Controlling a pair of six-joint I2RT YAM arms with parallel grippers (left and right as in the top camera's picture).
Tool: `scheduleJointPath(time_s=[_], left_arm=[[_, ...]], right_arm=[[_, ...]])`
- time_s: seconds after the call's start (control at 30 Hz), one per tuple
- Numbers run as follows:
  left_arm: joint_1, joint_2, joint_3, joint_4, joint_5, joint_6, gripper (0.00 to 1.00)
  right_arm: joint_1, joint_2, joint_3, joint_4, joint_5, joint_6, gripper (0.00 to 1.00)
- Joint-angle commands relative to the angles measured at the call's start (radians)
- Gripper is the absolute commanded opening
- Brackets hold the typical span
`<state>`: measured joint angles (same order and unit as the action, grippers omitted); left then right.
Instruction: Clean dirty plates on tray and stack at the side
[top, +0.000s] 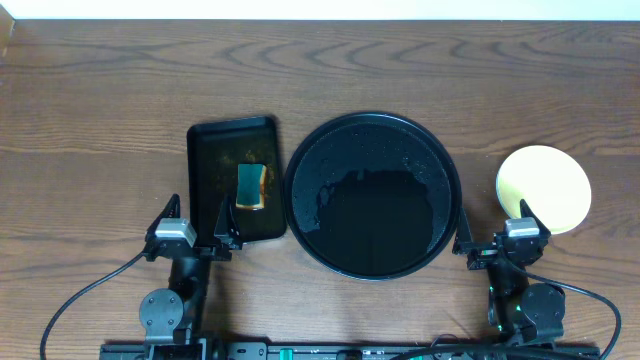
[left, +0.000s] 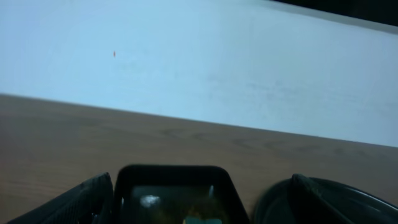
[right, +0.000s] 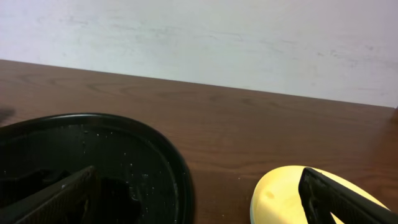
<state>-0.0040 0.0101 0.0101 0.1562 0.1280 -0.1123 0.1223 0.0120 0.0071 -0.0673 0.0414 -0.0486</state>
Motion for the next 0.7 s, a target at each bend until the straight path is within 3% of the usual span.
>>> scheduleJointPath(time_s=[0.0,0.17,0.67], left_arm=[[-0.004,-0.008,-0.006,-0.016,-0.008,0.080,0.89],[-0.004,-0.008,-0.006,-0.223,-0.005,0.077,0.89],[-0.004,-0.008,-0.006,-0.216,-0.005,0.078,0.89]], right_arm=[[0.008,-0.005,-0.002,-0.003,0.003,-0.012,0.99],[0.008,-0.005,-0.002,-0.003,0.003,-0.012,0.99],[0.008,-0.005,-0.002,-0.003,0.003,-0.012,0.99]])
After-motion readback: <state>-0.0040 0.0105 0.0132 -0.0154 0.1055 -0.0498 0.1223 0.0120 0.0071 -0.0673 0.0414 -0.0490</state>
